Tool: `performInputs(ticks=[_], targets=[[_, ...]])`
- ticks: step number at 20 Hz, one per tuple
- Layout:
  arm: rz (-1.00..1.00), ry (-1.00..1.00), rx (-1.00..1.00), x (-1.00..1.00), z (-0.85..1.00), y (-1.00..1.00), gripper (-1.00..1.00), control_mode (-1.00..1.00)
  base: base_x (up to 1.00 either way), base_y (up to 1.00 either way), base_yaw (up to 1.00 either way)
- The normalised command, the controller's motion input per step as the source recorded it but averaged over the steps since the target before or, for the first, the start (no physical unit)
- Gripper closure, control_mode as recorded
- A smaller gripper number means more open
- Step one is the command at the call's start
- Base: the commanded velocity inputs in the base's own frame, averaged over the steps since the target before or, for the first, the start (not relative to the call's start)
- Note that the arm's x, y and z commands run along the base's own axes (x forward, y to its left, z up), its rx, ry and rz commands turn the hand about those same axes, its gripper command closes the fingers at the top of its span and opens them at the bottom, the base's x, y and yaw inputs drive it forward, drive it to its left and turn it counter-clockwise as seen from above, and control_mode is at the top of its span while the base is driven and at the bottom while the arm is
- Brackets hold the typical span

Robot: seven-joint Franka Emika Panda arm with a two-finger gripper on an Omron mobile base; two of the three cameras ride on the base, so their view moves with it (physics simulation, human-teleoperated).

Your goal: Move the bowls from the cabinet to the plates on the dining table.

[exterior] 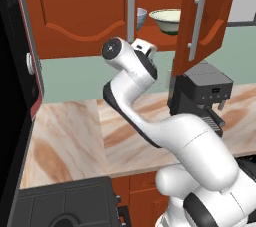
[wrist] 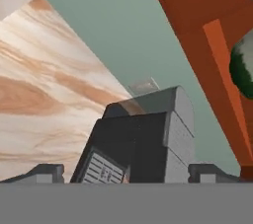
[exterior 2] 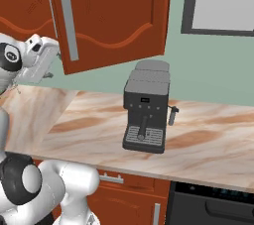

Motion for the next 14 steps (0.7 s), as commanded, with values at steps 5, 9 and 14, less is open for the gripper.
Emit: performInputs(ticks=[5,9,14], targets=[[0.00,0.00,-0.34,0.24,0.00,-0.20,-1.00,-1.00,0.00,0.00,0.00],[0.00,0.00,-0.31,0.09,0.00,-0.34,-1.00,-1.00,0.00,0.00,0.00],[0.00,0.00,-0.26,0.07,0.00,-0.43,-1.00,-1.00,0.00,0.00,0.00]])
